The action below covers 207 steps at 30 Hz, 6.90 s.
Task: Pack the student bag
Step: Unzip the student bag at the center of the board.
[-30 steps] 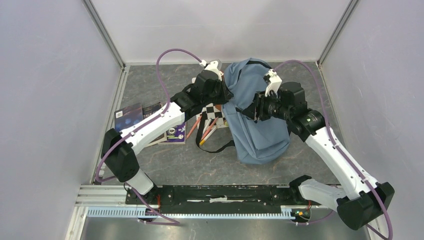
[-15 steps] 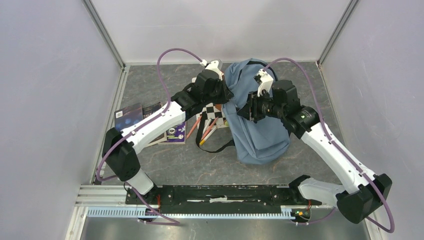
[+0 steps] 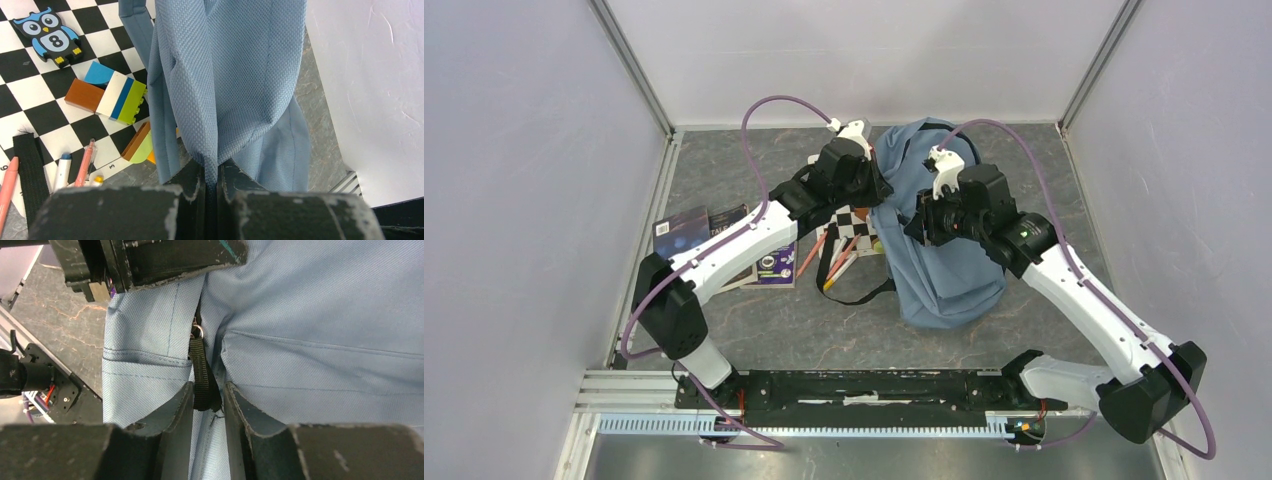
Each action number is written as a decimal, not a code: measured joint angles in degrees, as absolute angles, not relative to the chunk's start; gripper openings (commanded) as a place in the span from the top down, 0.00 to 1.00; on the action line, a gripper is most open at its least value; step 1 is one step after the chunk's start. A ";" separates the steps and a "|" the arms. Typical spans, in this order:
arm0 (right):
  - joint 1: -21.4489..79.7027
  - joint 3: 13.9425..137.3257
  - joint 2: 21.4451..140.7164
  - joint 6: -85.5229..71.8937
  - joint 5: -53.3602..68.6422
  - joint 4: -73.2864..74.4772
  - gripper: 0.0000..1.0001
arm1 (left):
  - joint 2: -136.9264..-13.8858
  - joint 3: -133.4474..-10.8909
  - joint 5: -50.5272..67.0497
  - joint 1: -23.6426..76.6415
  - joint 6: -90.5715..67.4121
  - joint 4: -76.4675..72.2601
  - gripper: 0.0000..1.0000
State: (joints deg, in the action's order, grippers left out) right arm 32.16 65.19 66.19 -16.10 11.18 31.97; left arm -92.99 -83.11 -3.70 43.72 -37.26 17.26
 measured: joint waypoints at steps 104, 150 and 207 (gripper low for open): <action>32.10 60.07 87.57 -24.80 8.36 21.50 0.78 | -87.74 -46.89 9.67 45.52 -30.39 -3.55 0.41; 33.34 64.47 89.23 -13.54 3.84 9.85 1.00 | -97.14 -48.05 18.02 45.71 -36.42 -8.23 0.98; 33.39 62.41 79.05 -11.40 1.32 8.16 1.00 | -95.33 -66.63 12.25 39.03 -34.13 0.69 0.98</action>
